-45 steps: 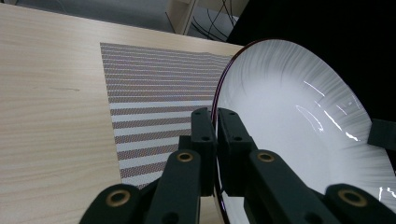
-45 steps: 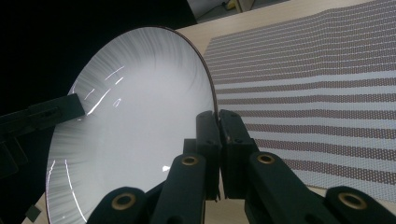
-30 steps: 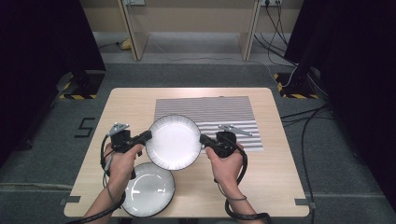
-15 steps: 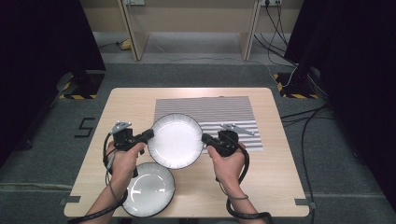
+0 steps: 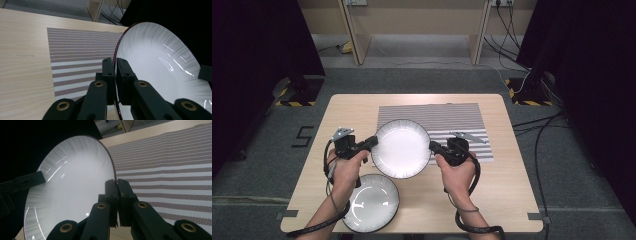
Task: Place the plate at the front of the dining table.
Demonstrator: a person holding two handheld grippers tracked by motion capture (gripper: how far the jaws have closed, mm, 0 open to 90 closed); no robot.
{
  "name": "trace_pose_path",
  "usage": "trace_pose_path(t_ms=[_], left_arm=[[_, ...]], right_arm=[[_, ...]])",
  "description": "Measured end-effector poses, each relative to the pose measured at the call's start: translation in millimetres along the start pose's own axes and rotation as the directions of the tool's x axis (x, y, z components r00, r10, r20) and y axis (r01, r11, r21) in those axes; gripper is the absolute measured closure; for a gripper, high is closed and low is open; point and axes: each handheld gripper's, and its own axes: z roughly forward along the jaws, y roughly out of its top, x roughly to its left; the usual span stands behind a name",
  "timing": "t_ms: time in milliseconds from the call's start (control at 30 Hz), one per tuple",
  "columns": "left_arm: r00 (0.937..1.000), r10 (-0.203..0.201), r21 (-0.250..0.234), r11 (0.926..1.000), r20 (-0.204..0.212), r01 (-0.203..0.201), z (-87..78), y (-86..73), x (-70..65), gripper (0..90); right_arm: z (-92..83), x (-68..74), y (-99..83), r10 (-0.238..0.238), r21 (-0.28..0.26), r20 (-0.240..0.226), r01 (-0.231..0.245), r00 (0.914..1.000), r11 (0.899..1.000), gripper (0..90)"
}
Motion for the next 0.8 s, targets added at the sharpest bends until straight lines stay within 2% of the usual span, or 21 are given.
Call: trace_pose_path(t_ms=[567, 800], left_arm=[[1.0, 0.0, 0.003, 1.0, 0.004, 0.0, 7.5, 3.6, -0.8, 85.4], [0.9998, -0.014, -0.002, 0.9999, 0.015, 0.015, 10.6, 3.3, -0.3, 85.4]], right_arm=[[0.6, -3.6, 3.9, 0.003, -0.003, 0.011, -0.003, 0.9999, 1.0, 87.9], [-0.3, -4.6, 6.8, 0.006, -0.006, 0.014, -0.006, 0.9999, 1.0, 87.8]])
